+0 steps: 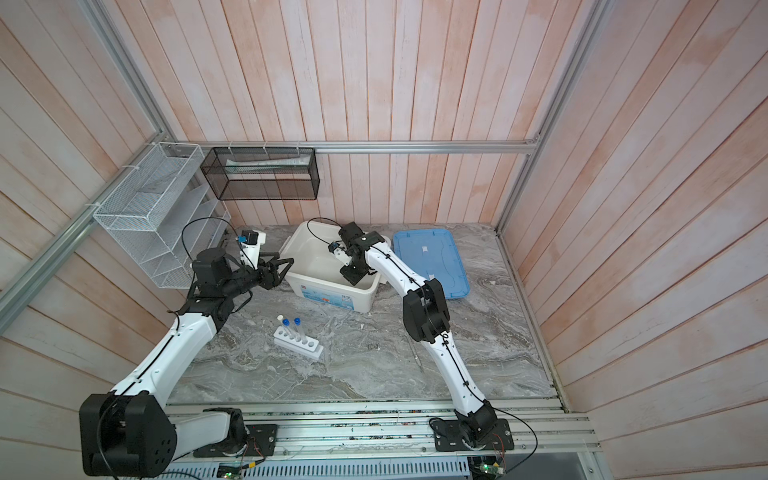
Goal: Organize the chemistry lab equipment
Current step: 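Open the right gripper to release the beaker inside the white bin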
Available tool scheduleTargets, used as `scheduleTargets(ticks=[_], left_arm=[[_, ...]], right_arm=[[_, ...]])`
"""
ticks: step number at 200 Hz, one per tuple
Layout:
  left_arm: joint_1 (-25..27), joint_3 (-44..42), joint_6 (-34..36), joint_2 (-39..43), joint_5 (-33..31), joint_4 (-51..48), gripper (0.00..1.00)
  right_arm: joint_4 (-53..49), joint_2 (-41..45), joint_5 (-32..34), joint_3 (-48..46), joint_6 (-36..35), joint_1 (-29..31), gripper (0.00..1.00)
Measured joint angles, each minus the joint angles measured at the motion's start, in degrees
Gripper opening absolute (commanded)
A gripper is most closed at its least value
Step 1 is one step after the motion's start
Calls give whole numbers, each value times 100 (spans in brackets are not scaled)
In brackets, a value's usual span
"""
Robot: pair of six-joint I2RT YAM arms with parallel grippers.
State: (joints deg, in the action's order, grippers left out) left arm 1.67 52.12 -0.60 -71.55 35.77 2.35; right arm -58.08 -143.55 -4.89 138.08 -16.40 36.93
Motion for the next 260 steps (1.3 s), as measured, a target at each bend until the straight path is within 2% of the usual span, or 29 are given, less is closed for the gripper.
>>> scheduleTargets(ticks=[93, 175, 215, 260], left_arm=[[0, 0, 11, 2, -2, 0, 64], [0, 0, 44, 59, -13, -2, 64], [0, 2, 61, 107, -24, -7, 64], [0, 50, 66, 190, -42, -28, 64]], right_arm=[[63, -63, 83, -33, -15, 0, 14], [98, -122, 109, -33, -15, 0, 18], [96, -120, 92, -28, -7, 0, 28], [87, 249, -13, -33, -15, 0, 32]])
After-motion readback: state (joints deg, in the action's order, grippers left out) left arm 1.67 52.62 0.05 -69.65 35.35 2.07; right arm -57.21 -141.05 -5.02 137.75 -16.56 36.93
